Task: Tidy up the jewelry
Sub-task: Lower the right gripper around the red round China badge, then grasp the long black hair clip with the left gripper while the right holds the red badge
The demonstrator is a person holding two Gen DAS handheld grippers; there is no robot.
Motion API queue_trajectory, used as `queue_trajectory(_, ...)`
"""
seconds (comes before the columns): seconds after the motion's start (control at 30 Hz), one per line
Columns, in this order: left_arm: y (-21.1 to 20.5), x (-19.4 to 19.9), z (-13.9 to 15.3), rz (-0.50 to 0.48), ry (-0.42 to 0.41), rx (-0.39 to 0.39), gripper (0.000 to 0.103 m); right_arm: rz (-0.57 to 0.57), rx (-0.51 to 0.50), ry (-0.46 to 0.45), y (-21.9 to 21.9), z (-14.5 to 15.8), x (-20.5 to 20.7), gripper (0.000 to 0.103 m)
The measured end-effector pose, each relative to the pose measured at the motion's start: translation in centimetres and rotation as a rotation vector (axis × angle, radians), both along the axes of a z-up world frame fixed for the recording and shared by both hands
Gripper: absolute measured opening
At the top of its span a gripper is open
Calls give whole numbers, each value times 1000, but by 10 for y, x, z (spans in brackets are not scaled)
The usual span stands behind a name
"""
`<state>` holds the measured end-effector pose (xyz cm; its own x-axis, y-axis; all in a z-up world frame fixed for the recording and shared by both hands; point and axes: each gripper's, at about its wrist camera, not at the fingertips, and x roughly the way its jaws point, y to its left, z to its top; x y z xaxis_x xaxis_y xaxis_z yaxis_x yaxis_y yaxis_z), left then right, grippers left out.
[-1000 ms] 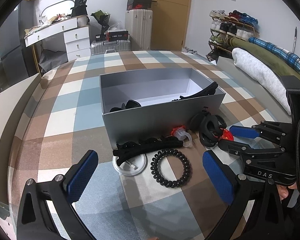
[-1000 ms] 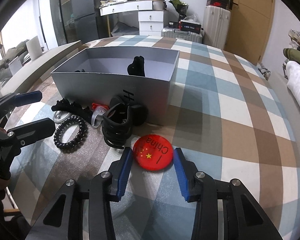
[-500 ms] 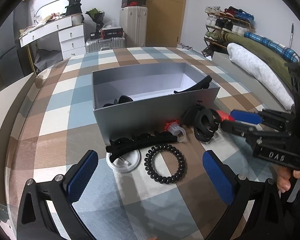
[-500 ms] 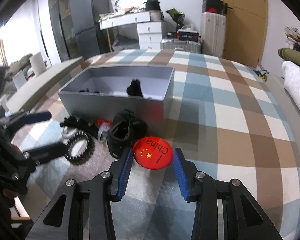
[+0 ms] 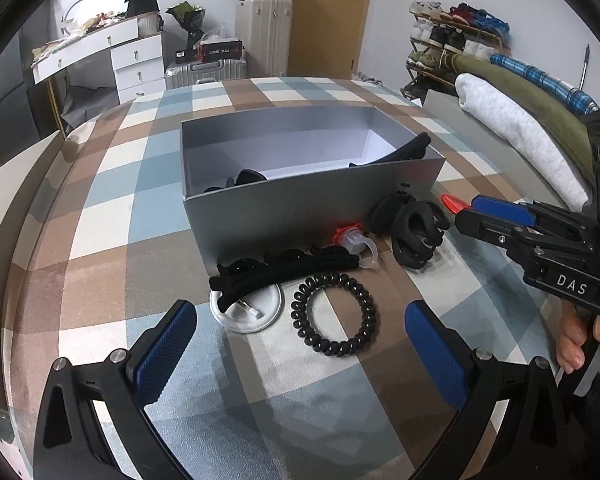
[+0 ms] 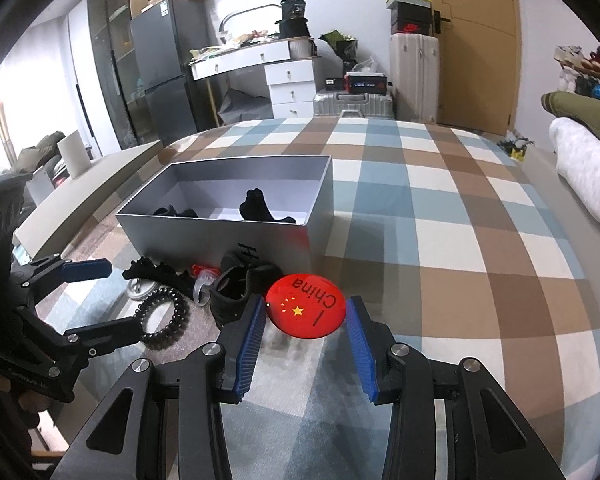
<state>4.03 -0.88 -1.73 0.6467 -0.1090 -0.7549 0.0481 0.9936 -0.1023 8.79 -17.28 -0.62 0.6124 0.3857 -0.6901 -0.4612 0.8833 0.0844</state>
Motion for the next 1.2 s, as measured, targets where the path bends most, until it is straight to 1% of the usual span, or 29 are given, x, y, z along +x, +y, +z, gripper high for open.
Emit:
queue_trajectory(0.07, 2, 0, 1, 4, 0, -8, 101, 2, 1, 1, 0, 0, 0, 40)
queue_trajectory(0.3, 20, 0, 3, 63, -12, -60, 100, 4, 6, -3, 0, 0, -3, 40)
queue_trajectory(0.37, 22, 1, 2, 77, -13, -59, 90, 3, 8, -3, -1, 1, -2, 40)
queue_trajectory(0.43, 24, 3, -2, 92, 3, -52, 86, 1, 12, -4, -1, 1, -2, 40)
queue_trajectory(0.47, 24, 4, -3, 94, 6, -53, 79, 2, 11, -3, -1, 1, -2, 40)
queue_trajectory(0.53, 25, 5, -5, 99, 9, -58, 70, 2, 11, -5, -1, 2, -3, 40)
queue_trajectory(0.7, 23, 4, -6, 94, 9, -41, 68, 7, 13, -2, 0, 1, -2, 40)
queue_trajectory(0.77, 24, 4, -6, 96, 9, -37, 60, 7, 14, -3, 0, 1, -2, 40)
queue_trajectory(0.83, 27, 5, -6, 106, 9, -36, 55, 8, 14, -4, 0, 1, -2, 40)
queue_trajectory(0.9, 30, 6, -7, 115, 10, -44, 53, 10, 14, -3, 0, 1, -1, 40)
queue_trajectory(0.97, 32, 7, -7, 122, 7, -51, 43, 11, 14, -3, 1, 0, -2, 40)
queue_trajectory(1.03, 34, 9, -8, 120, 14, -58, 39, 15, 13, -2, 1, 0, -1, 40)
queue_trajectory(1.07, 34, 10, -9, 118, 18, -64, 35, 16, 13, -3, 2, 0, -2, 40)
queue_trajectory(1.13, 35, 12, -9, 112, 23, -70, 31, 20, 12, 0, 3, -1, -2, 40)
queue_trajectory(1.2, 34, 12, -8, 112, 20, -63, 29, 21, 12, -1, 3, -1, -2, 40)
